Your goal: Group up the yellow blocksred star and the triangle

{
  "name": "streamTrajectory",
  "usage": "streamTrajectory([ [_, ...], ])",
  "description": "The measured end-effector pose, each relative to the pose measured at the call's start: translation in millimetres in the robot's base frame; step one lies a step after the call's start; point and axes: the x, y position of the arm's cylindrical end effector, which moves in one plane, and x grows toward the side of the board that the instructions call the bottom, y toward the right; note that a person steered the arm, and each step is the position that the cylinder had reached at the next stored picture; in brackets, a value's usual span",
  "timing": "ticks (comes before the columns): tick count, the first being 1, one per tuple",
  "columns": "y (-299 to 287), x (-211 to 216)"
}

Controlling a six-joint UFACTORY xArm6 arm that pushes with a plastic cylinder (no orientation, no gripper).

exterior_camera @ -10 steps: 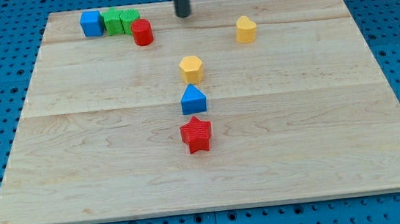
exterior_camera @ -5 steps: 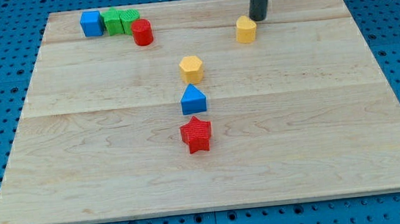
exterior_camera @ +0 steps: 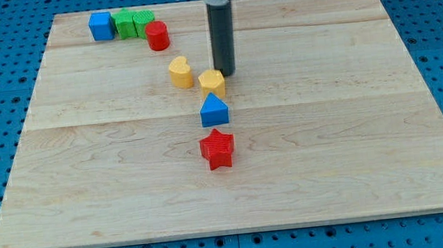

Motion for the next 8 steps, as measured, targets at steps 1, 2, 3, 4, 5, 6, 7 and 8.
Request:
streamTrajectory([
  [1,-17,11],
  [2,75,34],
  [3,79,141],
  [4,19,181],
  [5,-28,139],
  [6,-57,99],
  [7,-62,78],
  [8,-62,72],
])
